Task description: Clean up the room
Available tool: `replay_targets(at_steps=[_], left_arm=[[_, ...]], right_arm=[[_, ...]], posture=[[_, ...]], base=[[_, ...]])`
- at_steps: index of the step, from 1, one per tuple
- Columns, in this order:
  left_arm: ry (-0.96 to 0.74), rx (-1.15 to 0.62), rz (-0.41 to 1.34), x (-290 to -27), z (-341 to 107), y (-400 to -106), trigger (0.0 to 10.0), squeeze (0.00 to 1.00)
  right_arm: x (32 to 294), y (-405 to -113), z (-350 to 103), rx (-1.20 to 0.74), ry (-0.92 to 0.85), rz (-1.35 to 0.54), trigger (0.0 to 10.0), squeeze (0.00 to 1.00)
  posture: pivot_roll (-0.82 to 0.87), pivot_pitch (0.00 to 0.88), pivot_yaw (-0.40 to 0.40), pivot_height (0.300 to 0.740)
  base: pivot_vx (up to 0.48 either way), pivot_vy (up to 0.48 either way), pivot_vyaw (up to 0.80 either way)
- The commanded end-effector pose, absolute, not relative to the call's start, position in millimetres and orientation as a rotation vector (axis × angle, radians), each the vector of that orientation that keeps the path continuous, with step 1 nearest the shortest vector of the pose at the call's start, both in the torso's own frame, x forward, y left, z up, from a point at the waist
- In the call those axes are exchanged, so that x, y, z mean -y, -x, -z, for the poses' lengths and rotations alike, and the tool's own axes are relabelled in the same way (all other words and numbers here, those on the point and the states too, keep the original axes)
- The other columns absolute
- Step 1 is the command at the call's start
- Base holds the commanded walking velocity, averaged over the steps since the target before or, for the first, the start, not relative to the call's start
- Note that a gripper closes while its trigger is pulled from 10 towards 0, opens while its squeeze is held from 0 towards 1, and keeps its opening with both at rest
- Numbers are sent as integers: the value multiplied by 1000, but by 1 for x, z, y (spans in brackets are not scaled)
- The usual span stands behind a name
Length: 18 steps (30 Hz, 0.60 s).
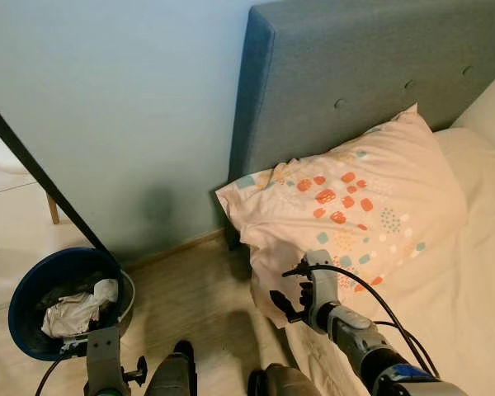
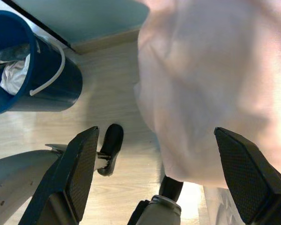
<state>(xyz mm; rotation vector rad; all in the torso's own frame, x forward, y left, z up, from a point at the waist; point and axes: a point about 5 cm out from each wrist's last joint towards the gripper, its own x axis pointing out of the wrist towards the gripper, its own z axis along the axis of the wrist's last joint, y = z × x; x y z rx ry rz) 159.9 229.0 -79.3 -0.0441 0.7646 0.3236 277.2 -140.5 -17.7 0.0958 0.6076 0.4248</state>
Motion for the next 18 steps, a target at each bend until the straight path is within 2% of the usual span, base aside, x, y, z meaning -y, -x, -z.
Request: replay_targets(at_steps=[1, 18], left_arm=[[51, -811, -315, -224, 85, -150, 10000, 0], [55, -810, -295, -221, 86, -151, 10000, 0]], right_arm=[[146, -269, 25, -646, -87, -416, 10000, 0], [141, -269, 24, -645, -76, -454, 10000, 0]], posture=[[-50, 109, -28, 740], [-50, 106, -28, 740]], base=[[368, 0, 0], [406, 0, 0]])
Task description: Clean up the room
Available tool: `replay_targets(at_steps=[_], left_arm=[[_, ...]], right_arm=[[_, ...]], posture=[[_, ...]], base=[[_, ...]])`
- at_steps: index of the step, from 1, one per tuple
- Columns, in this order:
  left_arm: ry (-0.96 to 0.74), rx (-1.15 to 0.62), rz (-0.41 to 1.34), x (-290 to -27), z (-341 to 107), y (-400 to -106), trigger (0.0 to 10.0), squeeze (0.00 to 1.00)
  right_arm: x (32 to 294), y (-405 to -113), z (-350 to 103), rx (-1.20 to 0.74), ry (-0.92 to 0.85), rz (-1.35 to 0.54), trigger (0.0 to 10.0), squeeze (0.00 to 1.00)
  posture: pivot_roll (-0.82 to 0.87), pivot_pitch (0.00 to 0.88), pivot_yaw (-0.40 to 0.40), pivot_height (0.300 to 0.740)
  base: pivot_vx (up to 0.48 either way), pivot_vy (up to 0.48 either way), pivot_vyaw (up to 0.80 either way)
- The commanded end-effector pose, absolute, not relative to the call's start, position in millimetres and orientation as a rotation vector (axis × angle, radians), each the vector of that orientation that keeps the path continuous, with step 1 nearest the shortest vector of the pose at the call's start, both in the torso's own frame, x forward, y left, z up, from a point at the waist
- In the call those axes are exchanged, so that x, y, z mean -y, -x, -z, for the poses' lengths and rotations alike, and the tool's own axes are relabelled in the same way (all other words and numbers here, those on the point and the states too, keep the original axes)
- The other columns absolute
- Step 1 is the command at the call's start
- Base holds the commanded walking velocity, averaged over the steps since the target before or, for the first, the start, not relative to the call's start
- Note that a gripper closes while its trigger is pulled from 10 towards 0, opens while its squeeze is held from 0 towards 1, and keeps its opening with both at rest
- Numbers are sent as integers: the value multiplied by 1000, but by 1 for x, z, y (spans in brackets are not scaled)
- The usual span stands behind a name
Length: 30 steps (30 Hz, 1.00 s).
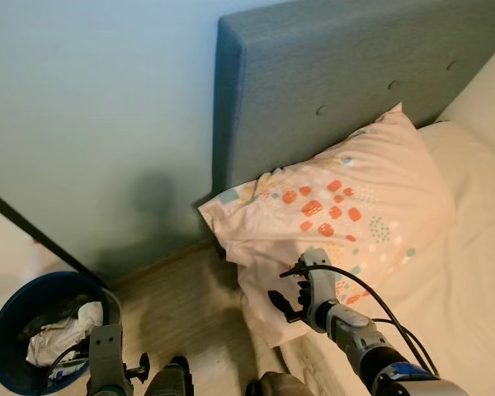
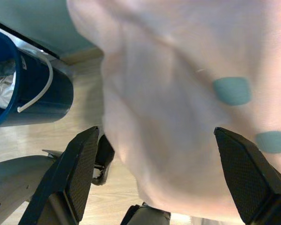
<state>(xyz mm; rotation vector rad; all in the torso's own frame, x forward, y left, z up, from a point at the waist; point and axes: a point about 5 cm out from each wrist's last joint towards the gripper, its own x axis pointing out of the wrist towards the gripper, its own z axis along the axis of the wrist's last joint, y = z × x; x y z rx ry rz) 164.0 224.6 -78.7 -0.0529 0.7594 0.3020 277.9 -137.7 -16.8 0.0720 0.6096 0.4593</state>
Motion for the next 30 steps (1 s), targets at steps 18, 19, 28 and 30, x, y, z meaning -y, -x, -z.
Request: replay_targets(at_steps=[18, 19, 28, 30], left_arm=[[55, -816, -291, -220, 87, -148, 10000, 0], [55, -816, -291, -220, 87, -148, 10000, 0], [58, -818, -218, -211, 88, -149, 10000, 0], [63, -820, -213, -210, 88, -148, 10000, 0]], right_arm=[[135, -264, 27, -651, -56, -530, 10000, 0], [135, -264, 27, -651, -56, -530, 10000, 0], [142, -259, 33, -686, -32, -487, 10000, 0], [150, -258, 35, -705, -12, -416, 10000, 0]], posture=[[-50, 113, -26, 740], [-50, 113, -26, 740], [-51, 114, -23, 740], [-51, 114, -23, 740]], base=[[480, 0, 533], [480, 0, 0], [102, -45, 0], [0, -480, 0]])
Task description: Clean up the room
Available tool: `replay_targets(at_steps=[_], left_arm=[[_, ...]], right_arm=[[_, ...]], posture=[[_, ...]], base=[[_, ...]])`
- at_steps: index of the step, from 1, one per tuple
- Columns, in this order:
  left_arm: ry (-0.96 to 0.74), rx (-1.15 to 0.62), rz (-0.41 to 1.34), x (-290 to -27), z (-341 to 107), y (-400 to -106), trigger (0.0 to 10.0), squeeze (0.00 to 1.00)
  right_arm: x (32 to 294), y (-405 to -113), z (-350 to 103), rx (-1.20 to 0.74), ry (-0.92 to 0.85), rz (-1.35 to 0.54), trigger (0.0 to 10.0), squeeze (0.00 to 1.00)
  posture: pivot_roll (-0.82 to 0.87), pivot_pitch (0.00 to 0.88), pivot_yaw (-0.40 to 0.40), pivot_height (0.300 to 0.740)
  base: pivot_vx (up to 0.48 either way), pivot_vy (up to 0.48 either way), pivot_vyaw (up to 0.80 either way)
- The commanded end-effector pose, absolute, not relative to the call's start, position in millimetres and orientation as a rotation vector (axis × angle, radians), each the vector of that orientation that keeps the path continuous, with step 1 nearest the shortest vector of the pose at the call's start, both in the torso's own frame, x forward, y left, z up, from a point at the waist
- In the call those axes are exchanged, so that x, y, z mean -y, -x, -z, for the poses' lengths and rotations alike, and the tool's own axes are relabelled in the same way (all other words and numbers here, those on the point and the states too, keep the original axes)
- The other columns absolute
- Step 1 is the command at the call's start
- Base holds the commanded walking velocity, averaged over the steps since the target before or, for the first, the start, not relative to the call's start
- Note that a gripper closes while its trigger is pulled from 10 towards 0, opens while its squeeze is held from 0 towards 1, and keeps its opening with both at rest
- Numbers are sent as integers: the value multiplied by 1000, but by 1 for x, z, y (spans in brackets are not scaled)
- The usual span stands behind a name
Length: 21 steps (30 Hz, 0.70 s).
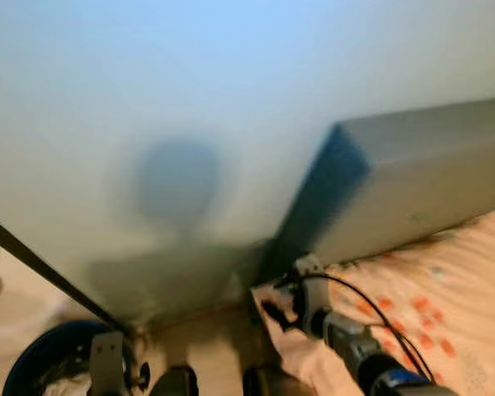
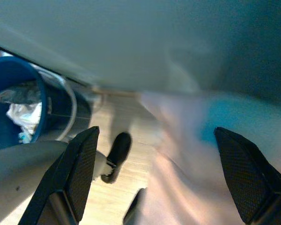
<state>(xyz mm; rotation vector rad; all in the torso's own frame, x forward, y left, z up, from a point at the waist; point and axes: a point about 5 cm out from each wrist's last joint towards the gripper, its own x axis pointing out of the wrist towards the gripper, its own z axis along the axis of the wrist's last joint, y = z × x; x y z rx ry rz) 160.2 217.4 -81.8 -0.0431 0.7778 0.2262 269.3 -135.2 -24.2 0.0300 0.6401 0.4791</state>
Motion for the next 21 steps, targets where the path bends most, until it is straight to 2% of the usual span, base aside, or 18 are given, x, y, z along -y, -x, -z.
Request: replay_targets(at_steps=[1, 12, 18, 21], left_arm=[[51, -823, -222, -210, 89, -148, 10000, 0], [60, -827, -233, -211, 89, -147, 10000, 0], [52, -912, -252, -212, 96, -135, 10000, 0], [34, -928, -244, -213, 97, -131, 10000, 0]], right_arm=[[155, -258, 36, -713, -19, -373, 10000, 0], [161, -258, 36, -721, -31, -323, 10000, 0], [170, -251, 42, -757, -41, -264, 10000, 0], [168, -250, 43, -776, -27, -283, 10000, 0]], posture=[[-51, 114, -23, 740], [-51, 114, -23, 740], [-49, 117, -21, 740], [-48, 112, -21, 740]], base=[[0, -416, 0], [0, -38, 0], [0, 0, 0], [0, 0, -717]])
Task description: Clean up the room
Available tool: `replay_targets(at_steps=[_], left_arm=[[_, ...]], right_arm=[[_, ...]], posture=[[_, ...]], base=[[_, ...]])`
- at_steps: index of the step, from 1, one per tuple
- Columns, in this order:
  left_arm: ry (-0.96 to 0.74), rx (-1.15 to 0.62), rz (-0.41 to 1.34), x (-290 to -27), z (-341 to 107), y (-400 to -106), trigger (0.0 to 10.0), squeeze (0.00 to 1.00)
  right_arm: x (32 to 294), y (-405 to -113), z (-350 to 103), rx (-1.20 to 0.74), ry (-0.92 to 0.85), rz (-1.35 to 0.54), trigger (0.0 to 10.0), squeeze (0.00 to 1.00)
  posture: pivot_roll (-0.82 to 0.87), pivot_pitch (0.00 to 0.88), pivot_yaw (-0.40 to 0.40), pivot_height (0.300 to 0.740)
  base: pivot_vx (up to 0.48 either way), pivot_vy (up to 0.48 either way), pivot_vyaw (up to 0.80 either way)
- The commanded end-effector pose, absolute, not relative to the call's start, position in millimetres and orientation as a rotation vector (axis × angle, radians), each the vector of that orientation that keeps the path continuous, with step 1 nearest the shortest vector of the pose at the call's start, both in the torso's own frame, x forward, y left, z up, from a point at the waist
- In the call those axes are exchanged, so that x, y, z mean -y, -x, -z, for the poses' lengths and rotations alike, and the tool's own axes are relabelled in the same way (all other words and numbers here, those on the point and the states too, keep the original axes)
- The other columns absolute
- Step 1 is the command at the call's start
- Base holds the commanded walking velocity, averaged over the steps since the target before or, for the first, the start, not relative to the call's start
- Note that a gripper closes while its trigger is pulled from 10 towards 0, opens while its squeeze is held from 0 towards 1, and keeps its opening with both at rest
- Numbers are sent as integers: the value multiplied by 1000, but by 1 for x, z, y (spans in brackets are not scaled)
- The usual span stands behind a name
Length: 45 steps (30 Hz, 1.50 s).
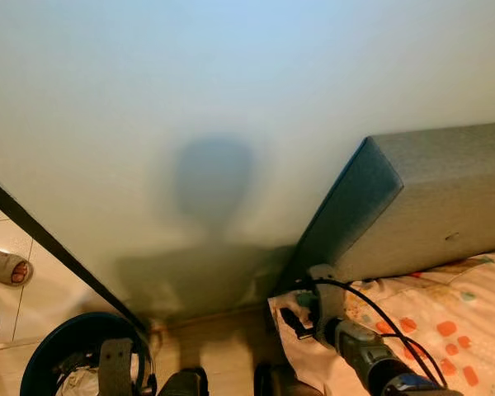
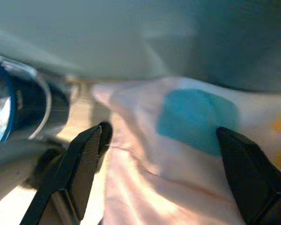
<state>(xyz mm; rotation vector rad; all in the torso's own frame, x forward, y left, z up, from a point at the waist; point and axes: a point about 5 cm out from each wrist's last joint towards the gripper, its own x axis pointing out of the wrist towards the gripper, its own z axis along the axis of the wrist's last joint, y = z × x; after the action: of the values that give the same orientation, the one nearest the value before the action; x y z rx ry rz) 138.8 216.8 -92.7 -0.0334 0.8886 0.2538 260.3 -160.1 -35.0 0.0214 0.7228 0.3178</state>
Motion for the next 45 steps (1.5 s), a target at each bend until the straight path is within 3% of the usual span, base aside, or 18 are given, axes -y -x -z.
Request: replay_targets(at_steps=[1, 16, 24, 29, 37, 40, 45], left_arm=[[28, -933, -244, -213, 97, -130, 10000, 0], [12, -973, -252, -216, 100, -120, 10000, 0], [6, -991, -249, -216, 103, -112, 10000, 0], [-9, -1006, -243, -217, 104, -104, 10000, 0], [-36, -1017, -243, -222, 105, -92, 10000, 0], [-63, -1020, -239, -225, 106, -86, 10000, 0], [-71, -1017, -234, -226, 106, -82, 10000, 0]], right_arm=[[168, -250, 43, -776, -27, -280, 10000, 0], [161, -278, 20, -639, -83, -294, 10000, 0], [188, -286, 13, -647, -54, -91, 10000, 0], [212, -272, 23, -727, -91, 76, 10000, 0], [225, -241, 45, -848, -142, 154, 10000, 0], [227, -227, 53, -836, -307, 194, 10000, 0], [233, -216, 58, -825, -413, 255, 10000, 0]], posture=[[-48, 112, -21, 740], [-52, 109, -19, 740], [-53, 133, -12, 740], [-45, 162, -4, 740], [-35, 200, 7, 740], [-20, 227, 19, 740], [1, 257, 30, 740]], base=[[0, 0, -788], [0, 0, -796], [0, 0, -800], [0, 0, -800], [0, 0, -494], [0, 0, 0], [0, 0, 0]])
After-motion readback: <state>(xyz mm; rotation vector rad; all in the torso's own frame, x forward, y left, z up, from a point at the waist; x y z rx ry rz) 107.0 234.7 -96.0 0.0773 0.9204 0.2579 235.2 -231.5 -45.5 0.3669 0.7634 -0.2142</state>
